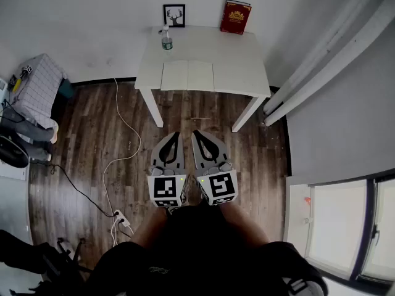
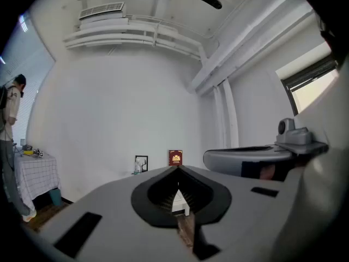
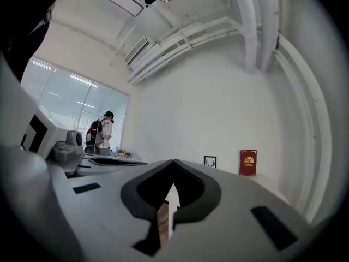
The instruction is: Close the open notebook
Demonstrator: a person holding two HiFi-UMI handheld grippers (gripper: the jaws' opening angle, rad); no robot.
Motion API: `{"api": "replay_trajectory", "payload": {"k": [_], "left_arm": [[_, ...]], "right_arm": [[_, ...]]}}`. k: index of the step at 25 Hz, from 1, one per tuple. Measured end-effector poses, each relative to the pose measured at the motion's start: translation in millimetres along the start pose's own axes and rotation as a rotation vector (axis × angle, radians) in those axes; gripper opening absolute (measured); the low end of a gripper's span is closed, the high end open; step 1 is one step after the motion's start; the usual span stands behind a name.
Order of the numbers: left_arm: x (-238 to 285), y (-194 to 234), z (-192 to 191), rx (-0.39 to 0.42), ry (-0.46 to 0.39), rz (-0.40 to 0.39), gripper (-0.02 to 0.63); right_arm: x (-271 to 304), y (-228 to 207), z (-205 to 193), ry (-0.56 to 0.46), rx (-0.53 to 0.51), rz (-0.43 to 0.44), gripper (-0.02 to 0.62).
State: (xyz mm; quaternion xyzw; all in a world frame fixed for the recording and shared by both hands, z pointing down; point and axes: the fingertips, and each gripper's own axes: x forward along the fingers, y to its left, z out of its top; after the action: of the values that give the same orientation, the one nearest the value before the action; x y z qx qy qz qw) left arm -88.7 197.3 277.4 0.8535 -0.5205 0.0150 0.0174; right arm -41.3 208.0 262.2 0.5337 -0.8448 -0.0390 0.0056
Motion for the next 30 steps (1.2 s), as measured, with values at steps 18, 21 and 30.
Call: {"api": "replay_trajectory", "payload": {"k": [18, 21, 30], "left_arm": [[39.2, -8.7, -25.3, -0.024, 0.073, 0.055, 0.003], [51.1, -12.5, -29.8, -0.023, 0.084, 0.086, 0.003], [68.4, -23.8, -70.8, -0.013, 0.211, 0.154, 0.003]], "right_arm": [[15.2, -36.2, -25.7, 0.027, 0.021, 0.07, 0.023], [17.9, -51.1, -32.9, 0.033, 0.037, 0.093, 0.023], [26.2, -81.4, -73.2, 0.081, 0.105, 0.141, 0.023]]}}
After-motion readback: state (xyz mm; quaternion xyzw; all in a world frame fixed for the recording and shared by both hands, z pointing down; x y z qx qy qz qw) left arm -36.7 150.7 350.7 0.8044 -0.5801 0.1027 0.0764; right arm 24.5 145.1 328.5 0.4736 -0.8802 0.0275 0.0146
